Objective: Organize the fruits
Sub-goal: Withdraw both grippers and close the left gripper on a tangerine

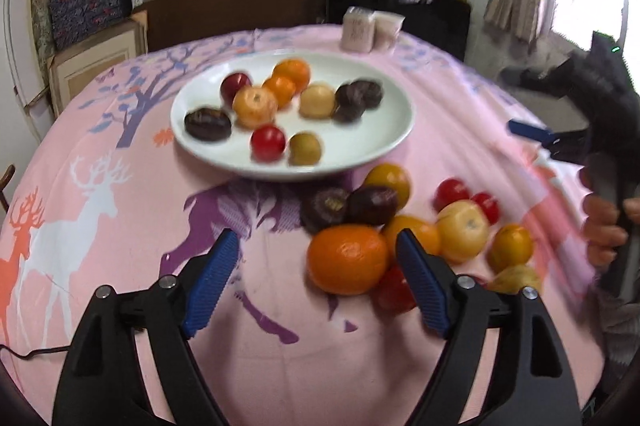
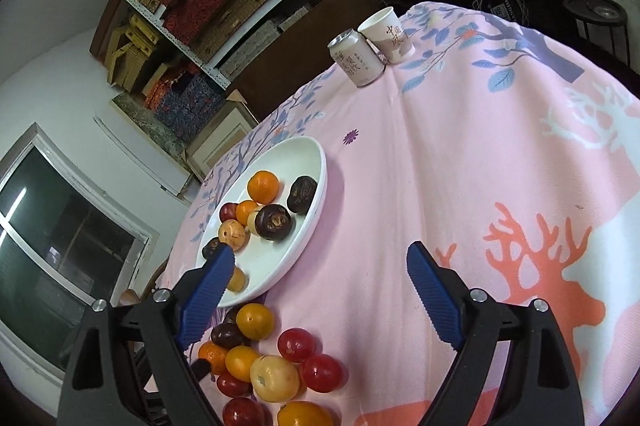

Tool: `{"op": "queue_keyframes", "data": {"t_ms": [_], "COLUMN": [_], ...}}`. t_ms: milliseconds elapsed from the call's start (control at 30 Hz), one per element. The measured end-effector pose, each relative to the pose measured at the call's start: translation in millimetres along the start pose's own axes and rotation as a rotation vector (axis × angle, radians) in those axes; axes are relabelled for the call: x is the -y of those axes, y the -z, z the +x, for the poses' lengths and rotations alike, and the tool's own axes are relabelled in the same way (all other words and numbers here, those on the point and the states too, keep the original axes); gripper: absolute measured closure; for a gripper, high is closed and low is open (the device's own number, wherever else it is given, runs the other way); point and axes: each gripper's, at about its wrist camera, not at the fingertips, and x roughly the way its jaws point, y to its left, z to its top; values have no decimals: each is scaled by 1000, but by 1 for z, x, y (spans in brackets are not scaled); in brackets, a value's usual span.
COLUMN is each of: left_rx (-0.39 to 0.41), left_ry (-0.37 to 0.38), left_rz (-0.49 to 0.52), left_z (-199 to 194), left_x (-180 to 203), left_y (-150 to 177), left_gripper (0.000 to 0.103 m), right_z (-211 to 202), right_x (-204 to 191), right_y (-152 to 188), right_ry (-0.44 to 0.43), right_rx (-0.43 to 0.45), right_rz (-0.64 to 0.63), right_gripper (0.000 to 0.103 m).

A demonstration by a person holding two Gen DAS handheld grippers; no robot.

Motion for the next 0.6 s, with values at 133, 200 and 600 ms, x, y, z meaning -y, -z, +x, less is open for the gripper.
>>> {"op": "queue_keyframes", "data": {"t_ms": [133,200,600], "left_rx": [19,33,43], "left_ry": [-76,-132,-136], "left_rz": [-62,-151,-174], "left_z": [-6,-17,-34], "left_x": [-20,-43,-52], "left_y": [2,8,31], "left_gripper": [13,13,14], "right_z": [-2,-3,-3], "right_x": [6,10,8], "right_y": [-3,-3,-3], "right_ry": [-6,-18,-47], "right_rx": [5,5,-13], "right_rz": [39,59,66], "right_gripper": [8,8,8]}}
